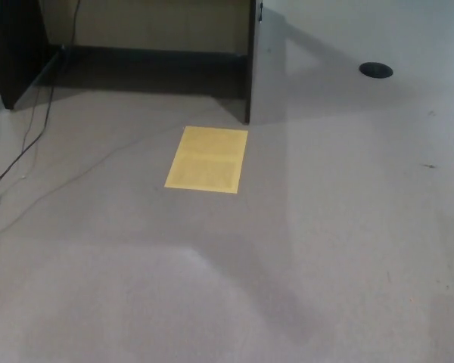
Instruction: A person is holding a toilet paper roll and the robot extends its left hand to grab the roll by inserting its thumb into the gap in the middle and brings its hand down by its side. Then it extends its arm again to hand the toilet paper roll back to the person.
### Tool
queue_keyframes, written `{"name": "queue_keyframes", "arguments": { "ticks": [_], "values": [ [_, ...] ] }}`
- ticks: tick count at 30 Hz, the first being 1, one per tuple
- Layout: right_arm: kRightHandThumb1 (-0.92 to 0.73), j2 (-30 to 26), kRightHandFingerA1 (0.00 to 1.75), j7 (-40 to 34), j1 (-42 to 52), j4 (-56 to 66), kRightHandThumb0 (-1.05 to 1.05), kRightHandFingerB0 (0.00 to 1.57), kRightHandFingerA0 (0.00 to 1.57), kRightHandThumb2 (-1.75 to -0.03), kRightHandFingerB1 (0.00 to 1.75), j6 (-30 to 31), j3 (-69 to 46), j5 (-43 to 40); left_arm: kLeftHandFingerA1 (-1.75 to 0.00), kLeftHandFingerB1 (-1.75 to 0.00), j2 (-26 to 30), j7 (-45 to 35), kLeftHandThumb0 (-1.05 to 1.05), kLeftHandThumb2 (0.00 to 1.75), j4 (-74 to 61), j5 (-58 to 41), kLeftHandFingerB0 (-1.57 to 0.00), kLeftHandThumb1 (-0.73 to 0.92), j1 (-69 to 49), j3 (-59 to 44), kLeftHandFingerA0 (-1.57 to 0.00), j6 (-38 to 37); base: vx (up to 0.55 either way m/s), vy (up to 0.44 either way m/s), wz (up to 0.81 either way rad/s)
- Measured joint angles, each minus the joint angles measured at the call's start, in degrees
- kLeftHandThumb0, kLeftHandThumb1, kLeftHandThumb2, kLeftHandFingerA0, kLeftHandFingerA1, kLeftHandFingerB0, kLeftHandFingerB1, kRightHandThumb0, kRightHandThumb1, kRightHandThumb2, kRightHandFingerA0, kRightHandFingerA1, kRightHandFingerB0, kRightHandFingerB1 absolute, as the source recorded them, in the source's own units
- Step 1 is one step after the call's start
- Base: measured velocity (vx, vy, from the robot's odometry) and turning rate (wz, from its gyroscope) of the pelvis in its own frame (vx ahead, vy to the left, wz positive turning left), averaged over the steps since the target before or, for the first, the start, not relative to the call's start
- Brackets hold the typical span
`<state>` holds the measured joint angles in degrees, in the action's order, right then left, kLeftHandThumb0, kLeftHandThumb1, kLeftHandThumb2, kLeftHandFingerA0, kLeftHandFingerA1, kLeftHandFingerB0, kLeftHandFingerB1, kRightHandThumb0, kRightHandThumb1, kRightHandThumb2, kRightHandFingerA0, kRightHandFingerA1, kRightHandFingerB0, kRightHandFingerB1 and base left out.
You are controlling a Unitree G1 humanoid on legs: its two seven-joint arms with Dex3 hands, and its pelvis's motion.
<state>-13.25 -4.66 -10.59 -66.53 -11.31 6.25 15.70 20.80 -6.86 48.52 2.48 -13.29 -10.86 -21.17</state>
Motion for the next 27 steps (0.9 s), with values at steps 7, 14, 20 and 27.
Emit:
{"name": "queue_keyframes", "arguments": {
  "ticks": [7,14,20,27],
  "values": [
    [-0.45,-1.14,0.56,-1.88,-2.20,-4.01,-0.41,0.25,0.57,-0.73,0.42,-4.08,-0.21,0.06,-0.45,-0.39,0.77,-1.66,-0.29,0.70,0.03,-1.15,0.00,0.27,1.33,-1.51,-0.04,-5.55,0.00,0.000,0.00],
    [-0.56,-1.37,0.49,-2.58,-4.04,-5.60,-0.33,0.32,0.64,-0.58,0.32,-7.02,-1.74,-0.34,-0.44,-0.37,1.39,-2.30,-0.35,0.69,2.04,-1.35,0.00,0.28,3.89,-1.51,-0.04,-10.55,0.00,0.000,0.00],
    [-0.57,-1.25,0.47,-2.75,-4.76,-6.20,-0.34,0.32,0.62,-0.58,0.32,-8.03,-2.38,-0.39,-0.46,-0.39,1.98,-3.84,-0.35,0.71,-8.47,-2.45,0.00,0.27,3.65,-2.23,-0.07,-13.51,0.00,0.000,0.00],
    [-0.57,-1.00,0.51,-2.77,-5.41,-6.20,-0.35,0.32,0.64,-0.58,0.32,-8.06,-2.29,-0.29,-0.37,-0.25,2.09,-5.24,-0.50,0.62,-26.08,-3.98,-0.07,0.37,5.08,-2.29,-0.10,-13.19,0.00,0.000,0.00]
  ]
}}
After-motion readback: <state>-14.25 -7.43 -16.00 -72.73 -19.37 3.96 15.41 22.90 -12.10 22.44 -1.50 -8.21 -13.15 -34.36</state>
